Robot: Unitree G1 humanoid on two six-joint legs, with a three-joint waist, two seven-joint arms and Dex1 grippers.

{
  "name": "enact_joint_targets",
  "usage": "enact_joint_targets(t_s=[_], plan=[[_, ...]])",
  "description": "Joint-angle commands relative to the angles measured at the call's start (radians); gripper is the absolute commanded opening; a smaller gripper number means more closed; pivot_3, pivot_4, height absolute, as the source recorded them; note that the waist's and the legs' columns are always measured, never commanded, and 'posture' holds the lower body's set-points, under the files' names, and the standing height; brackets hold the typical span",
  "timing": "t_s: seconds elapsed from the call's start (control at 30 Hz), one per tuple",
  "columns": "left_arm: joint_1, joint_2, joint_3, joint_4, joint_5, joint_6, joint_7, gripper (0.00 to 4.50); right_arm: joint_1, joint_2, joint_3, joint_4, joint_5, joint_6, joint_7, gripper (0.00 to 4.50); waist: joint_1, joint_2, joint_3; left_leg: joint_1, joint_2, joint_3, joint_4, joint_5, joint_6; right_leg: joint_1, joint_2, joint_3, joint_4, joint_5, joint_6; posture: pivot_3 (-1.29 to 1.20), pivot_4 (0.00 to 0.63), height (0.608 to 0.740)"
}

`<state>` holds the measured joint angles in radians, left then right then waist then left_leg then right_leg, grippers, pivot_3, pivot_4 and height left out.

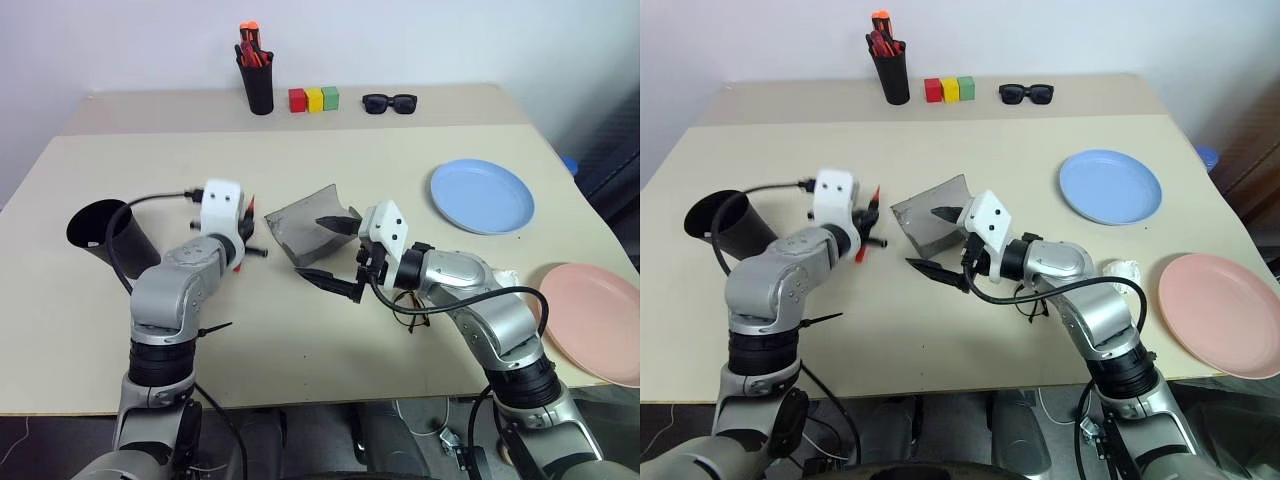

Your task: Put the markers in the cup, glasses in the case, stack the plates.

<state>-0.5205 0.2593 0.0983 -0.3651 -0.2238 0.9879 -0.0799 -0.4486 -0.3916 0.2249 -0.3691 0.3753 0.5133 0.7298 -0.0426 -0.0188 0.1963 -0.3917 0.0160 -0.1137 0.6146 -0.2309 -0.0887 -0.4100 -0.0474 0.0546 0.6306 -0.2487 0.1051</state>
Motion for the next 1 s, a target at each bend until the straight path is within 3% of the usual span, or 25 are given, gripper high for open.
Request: enact_joint_targets(t_s=[0.03, 0.1, 0.3, 0.47, 0.8, 1.0], plan=[[-0.037, 0.043, 0.093, -0.068, 0.105, -0.33, 0.072, 0.05, -0.037, 0.044, -0.034, -0.012, 0.001, -0.041, -0.04, 4.5, -0.001, 0.0, 0.0, 0.0, 0.0, 0.0, 0.0, 0.0, 0.0, 0.0, 0.0, 0.0, 0.0, 0.0, 0.0, 0.0, 0.15, 0.74], [-0.014, 0.063, 0.148, -0.05, 0.147, -0.506, 0.107, 0.05, -0.049, 0.085, -0.039, -0.003, 0.007, -0.055, -0.065, 4.5, -0.002, 0.0, 0.0, 0.001, 0.0, 0.0, -0.001, 0.0, 0.0, 0.0, 0.0, 0.0, 0.0, 0.0, 0.0, 0.0, 0.15, 0.74], [0.135, 0.094, 0.299, -0.051, 0.235, -0.673, 0.211, 0.05, -0.059, 0.202, -0.017, -0.058, 0.096, -0.046, -0.067, 4.5, 0.0, 0.0, 0.0, 0.001, 0.0, 0.001, -0.001, 0.0, 0.0, 0.0, 0.0, 0.0, 0.0, 0.0, 0.0, 0.0, 0.15, 0.74], [0.221, 0.079, 0.316, -0.036, 0.236, -0.72, 0.214, 0.05, -0.066, 0.203, -0.012, -0.027, 0.102, -0.04, -0.052, 4.5, 0.024, -0.001, -0.001, 0.0, -0.001, 0.0, 0.001, 0.0, 0.0, 0.002, -0.001, -0.001, -0.001, 0.0, -0.001, 0.0, 0.15, 0.74], [0.305, 0.039, 0.281, 0.033, 0.254, -0.811, 0.213, 0.05, -0.07, 0.202, -0.004, -0.01, 0.088, -0.05, -0.037, 4.5, 0.023, -0.001, -0.001, 0.001, 0.0, 0.0, 0.0, 0.0, 0.0, 0.001, 0.0, -0.001, 0.0, 0.0, 0.0, 0.0, 0.15, 0.74], [0.298, 0.032, 0.283, 0.057, 0.265, -0.834, 0.235, 2.86, -0.066, 0.202, -0.002, -0.017, 0.085, -0.047, -0.044, 4.5, 0.023, -0.001, -0.001, 0.001, 0.0, 0.0, 0.0, 0.0, 0.0, 0.001, 0.0, -0.001, 0.0, 0.0, 0.0, 0.0, 0.15, 0.74]])
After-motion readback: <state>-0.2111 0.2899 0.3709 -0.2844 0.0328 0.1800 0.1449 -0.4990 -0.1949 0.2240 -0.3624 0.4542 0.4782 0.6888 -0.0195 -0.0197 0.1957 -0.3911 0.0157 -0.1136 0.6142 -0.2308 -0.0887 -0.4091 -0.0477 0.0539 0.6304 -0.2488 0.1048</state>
